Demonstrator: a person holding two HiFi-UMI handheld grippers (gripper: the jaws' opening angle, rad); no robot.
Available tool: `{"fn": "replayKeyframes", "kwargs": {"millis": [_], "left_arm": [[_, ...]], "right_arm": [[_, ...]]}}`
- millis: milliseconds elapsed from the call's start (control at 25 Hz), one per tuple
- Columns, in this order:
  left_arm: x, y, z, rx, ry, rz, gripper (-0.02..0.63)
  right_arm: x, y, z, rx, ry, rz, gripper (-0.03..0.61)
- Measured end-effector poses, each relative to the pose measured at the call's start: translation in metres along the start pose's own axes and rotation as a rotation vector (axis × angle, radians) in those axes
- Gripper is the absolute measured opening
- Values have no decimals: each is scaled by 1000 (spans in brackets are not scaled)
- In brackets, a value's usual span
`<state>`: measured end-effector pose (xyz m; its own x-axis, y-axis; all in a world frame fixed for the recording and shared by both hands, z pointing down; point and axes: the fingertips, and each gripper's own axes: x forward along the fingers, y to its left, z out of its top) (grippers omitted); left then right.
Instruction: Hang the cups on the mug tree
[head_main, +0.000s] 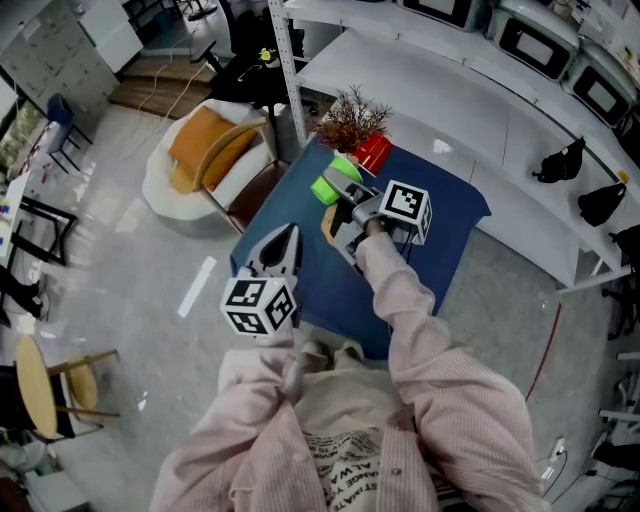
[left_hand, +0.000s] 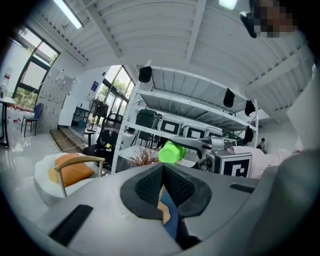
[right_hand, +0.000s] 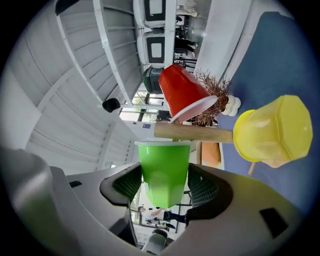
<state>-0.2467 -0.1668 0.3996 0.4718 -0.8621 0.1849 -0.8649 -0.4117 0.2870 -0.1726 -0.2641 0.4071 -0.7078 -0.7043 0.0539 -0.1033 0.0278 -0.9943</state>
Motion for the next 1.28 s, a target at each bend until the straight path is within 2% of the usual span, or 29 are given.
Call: {"fn": "replayKeyframes", "kwargs": {"millis": [120,320,520,920,1280], "left_arm": [[1,-1,-1,1,0,4,-2],[0,-3,-1,4,-2,12,-2],[-1,-4,-1,6,-4,21,-2],[1,-8,-1,8,-7,32,-2],[0,-13,-5,0,-9,39,-2]], "right_arm": [[-1,-1,3,63,-12,23,273],[-2,-5,5,106,-13,13,273],[-3,-11,3,111,-1,-7,278],[-5,-12,0,82,30,-5,334],[-11,-14,-10,100,53,5,347]]}}
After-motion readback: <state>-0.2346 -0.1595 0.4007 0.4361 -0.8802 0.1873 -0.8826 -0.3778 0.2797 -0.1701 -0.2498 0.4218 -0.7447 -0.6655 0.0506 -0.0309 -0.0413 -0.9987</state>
